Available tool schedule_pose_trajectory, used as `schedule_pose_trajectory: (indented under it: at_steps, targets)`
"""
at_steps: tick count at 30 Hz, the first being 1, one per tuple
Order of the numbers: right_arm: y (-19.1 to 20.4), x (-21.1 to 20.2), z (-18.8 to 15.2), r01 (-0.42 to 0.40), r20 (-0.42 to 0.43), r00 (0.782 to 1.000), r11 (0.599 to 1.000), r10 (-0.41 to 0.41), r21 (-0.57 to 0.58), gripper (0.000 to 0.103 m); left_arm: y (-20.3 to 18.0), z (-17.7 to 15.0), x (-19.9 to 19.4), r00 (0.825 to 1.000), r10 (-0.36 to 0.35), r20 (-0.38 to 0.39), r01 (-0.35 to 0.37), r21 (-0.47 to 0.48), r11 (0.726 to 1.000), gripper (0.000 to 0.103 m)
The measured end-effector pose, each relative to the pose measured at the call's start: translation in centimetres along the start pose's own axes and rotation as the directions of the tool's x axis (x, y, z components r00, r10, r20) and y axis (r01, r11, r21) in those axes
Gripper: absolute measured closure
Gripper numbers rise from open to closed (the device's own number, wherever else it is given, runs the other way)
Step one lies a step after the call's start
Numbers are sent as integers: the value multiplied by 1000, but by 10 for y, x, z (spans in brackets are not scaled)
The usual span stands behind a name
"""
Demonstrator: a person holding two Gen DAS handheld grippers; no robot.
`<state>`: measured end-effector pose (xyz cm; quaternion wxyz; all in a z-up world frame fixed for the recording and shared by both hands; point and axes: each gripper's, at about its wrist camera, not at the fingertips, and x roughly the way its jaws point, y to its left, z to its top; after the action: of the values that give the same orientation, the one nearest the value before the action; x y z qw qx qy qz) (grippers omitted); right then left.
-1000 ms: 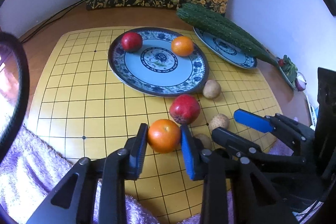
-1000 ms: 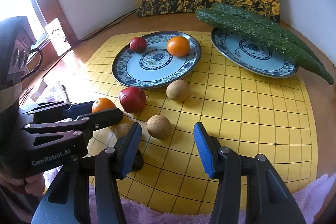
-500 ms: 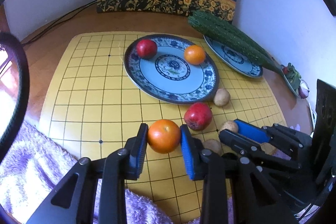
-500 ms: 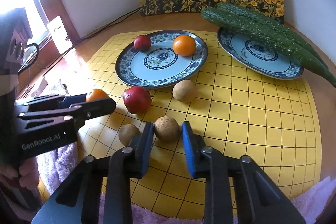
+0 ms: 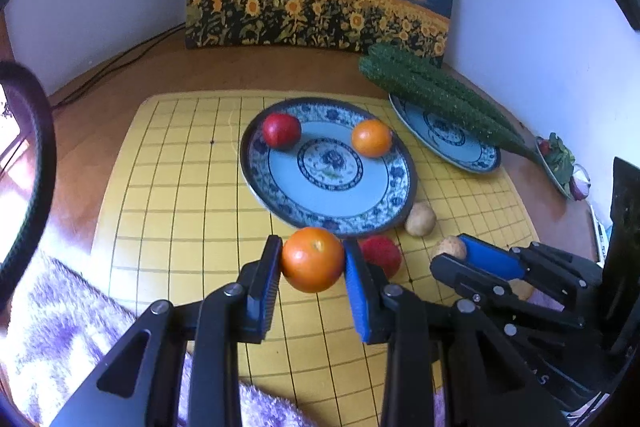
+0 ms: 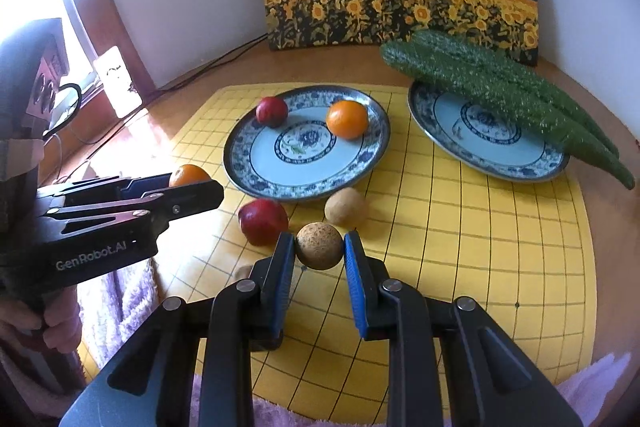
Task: Organize fruits
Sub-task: 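Grasp the small tangerine with the left tool while the right tool grasps a brown kiwi, then carry the tangerine with the left tool while the right tool carries the kiwi to the plate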
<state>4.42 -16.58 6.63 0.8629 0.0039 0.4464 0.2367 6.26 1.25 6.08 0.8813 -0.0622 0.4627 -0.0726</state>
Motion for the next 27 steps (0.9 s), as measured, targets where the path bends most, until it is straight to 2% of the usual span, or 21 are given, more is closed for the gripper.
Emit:
schedule_pose_trajectory:
  at_steps: [13,27]
  targets:
    - [0,8,27,-4,33,999,1000,4,-9,77,1,30,15,999,39,20,-40,19,999,71]
    - [-4,38,45,51,44,998,999,-50,-4,77,0,40,49,999,43,-22,-42,29,999,71]
